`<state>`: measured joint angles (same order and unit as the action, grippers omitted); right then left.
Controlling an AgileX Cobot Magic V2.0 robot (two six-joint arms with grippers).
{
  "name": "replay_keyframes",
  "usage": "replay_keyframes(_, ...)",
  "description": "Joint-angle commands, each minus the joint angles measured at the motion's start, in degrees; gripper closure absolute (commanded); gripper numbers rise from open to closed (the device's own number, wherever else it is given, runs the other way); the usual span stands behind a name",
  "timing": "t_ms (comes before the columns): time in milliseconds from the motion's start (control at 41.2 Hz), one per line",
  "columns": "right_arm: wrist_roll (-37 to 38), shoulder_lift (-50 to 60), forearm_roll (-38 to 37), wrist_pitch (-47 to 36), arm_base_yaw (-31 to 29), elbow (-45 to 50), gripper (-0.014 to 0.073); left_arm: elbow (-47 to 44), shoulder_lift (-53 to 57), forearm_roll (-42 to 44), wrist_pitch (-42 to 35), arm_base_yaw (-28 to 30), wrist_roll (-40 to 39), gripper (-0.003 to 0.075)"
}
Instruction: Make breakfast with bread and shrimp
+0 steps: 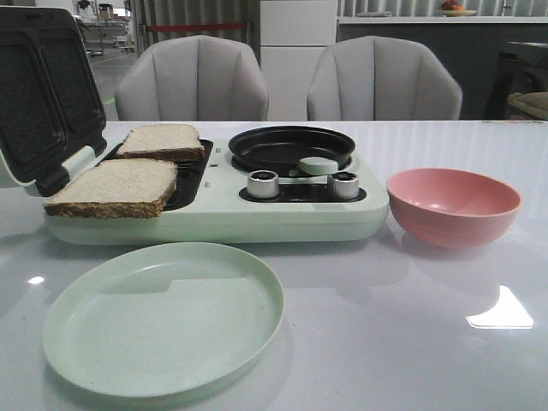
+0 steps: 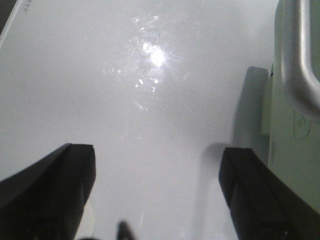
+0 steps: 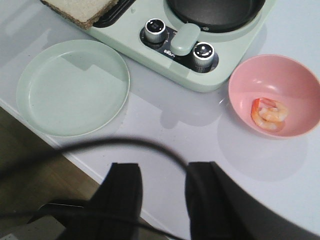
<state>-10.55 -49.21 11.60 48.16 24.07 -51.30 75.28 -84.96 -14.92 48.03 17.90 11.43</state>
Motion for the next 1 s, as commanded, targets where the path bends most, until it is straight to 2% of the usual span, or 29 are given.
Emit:
replay_keyframes(0,-0.01,0.15,0.13,-3.86,-0.04,-1.57,0.0251,3.89,-0.38,-1.93,-2.9,-0.22,0.4,0.0219)
replay_keyframes(146,-0.01,0.15,0.13,-3.86,-0.04,-1.57,0.0251,6.58,-3.62,-1.93,-3.29,-1.18,1.39,0.0299)
replay_keyframes(534,-0.01,0.15,0.13,-3.86,-0.04,-1.57,0.0251,14.07,-10.35,-2.03,-3.41,-5.07,1.61,0.042)
replay_keyframes(971,-0.01,0.15,0.13,-3.86,-0.04,-1.57,0.0251,19.27,-14.03,-2.5,-3.37,-10.11,2.88,0.0433)
